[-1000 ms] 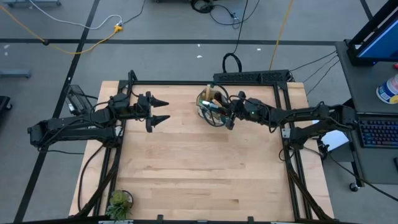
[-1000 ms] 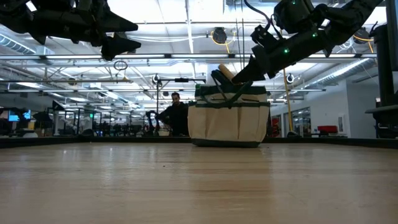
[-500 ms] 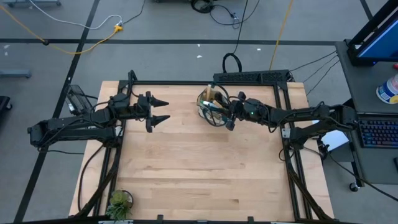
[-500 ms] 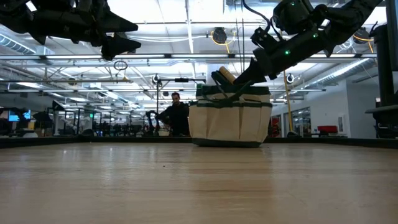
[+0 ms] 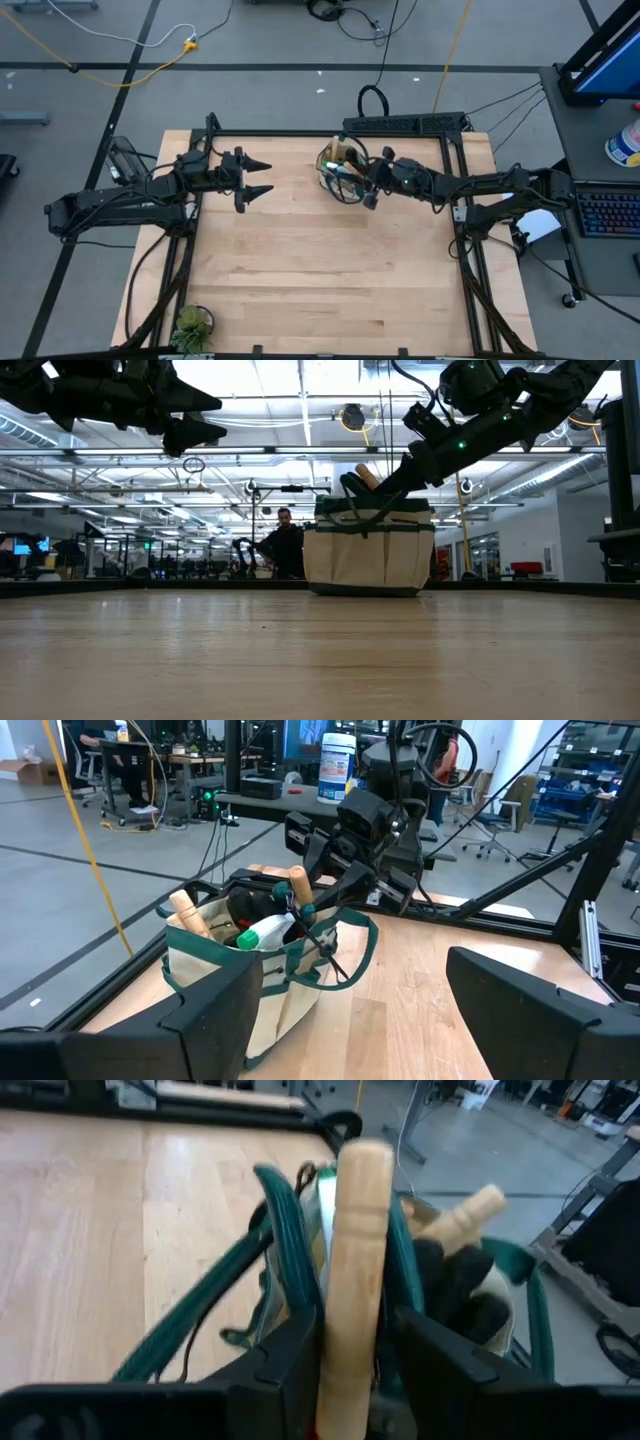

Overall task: Pick & Place Garden tools in Gardening bag
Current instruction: Put the brown trowel into the green gardening bag, then return to Home Position

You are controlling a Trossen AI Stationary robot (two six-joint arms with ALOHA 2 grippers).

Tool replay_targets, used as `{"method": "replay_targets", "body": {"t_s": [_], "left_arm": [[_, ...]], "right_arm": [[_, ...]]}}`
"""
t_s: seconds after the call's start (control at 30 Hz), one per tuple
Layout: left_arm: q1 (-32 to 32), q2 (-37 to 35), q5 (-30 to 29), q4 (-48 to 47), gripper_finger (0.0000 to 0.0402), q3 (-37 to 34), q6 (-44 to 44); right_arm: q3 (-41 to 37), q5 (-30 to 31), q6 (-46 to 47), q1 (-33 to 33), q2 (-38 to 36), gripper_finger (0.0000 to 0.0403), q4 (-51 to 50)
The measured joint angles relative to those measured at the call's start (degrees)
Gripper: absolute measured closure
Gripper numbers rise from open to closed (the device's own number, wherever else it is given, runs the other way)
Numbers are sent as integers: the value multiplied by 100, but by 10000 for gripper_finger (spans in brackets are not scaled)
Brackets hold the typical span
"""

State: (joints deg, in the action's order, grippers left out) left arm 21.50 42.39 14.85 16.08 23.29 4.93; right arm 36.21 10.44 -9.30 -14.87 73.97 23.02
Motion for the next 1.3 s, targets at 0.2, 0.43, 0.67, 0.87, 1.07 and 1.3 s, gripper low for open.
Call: {"method": "replay_targets", "body": {"t_s": [0.2,0.43,0.67,0.87,1.07,1.3], "left_arm": [[0,0,0,0,78,0,-8],[0,0,0,0,78,0,-17],[2,-2,5,11,78,0,-21],[2,-2,11,7,78,0,-22],[7,-2,68,9,78,0,-73],[8,-4,665,176,78,0,-212]], "right_arm": [[0,0,-59,0,0,240,507],[0,-11,-44,0,-44,209,981],[-4,-10,385,0,-276,210,1133],[-4,-7,708,0,-738,235,1144],[-4,-15,793,0,-1316,264,1034],[-4,-20,929,0,-2050,314,369]]}}
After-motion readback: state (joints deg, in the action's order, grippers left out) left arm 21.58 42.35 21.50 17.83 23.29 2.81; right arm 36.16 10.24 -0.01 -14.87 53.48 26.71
